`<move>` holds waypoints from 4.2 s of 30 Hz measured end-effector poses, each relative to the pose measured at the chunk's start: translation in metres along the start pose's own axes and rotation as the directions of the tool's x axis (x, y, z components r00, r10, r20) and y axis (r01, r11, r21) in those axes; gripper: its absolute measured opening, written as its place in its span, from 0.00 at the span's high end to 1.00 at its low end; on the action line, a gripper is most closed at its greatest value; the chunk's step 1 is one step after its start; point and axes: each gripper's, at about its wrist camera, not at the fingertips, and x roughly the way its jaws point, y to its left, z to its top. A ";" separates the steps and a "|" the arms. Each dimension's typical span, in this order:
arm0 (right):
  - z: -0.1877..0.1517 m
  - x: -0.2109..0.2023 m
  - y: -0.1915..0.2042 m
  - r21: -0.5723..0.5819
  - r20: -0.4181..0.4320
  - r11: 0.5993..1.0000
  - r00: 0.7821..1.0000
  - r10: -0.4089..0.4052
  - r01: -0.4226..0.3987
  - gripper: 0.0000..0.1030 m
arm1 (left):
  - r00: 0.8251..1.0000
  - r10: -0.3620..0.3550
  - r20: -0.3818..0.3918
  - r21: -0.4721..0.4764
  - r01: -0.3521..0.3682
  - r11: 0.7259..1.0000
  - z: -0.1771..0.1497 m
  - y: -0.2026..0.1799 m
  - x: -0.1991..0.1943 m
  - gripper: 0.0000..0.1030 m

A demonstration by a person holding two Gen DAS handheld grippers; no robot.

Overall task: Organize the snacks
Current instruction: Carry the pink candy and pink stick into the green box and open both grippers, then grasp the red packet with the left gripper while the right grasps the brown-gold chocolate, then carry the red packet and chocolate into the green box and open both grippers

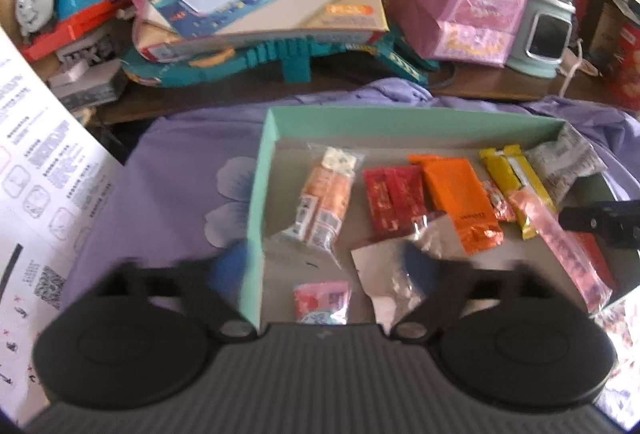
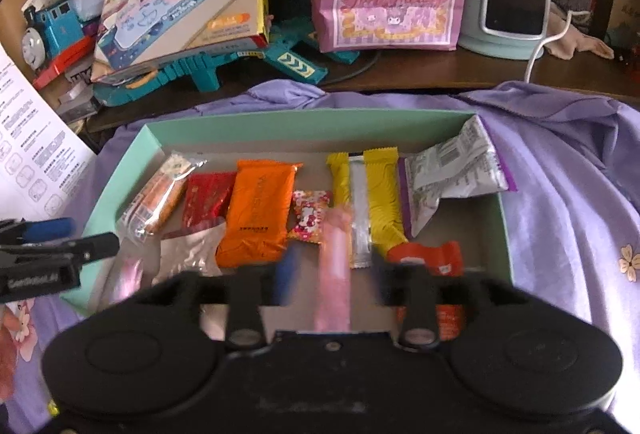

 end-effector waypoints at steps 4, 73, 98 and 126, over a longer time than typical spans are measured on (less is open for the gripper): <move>-0.003 -0.016 0.004 -0.033 0.048 0.999 0.999 -0.019 0.020 0.18 | 1.000 0.016 0.015 0.012 -0.017 1.000 0.000 -0.006 -0.011 0.00; -0.125 -0.023 0.010 -0.363 -0.192 0.920 0.978 0.082 -0.148 0.64 | 0.970 -0.087 -0.229 -0.024 0.083 0.996 -0.098 -0.060 -0.001 0.18; -0.144 -0.034 0.017 -0.302 -0.123 0.950 0.992 0.036 -0.072 0.65 | 0.975 -0.061 -0.214 0.004 0.064 0.998 -0.123 -0.038 -0.030 0.64; -0.146 -0.085 0.008 -0.201 -0.038 0.978 0.998 0.042 -0.049 0.65 | 0.982 -0.152 -0.114 0.096 0.163 0.982 -0.112 -0.051 -0.090 0.82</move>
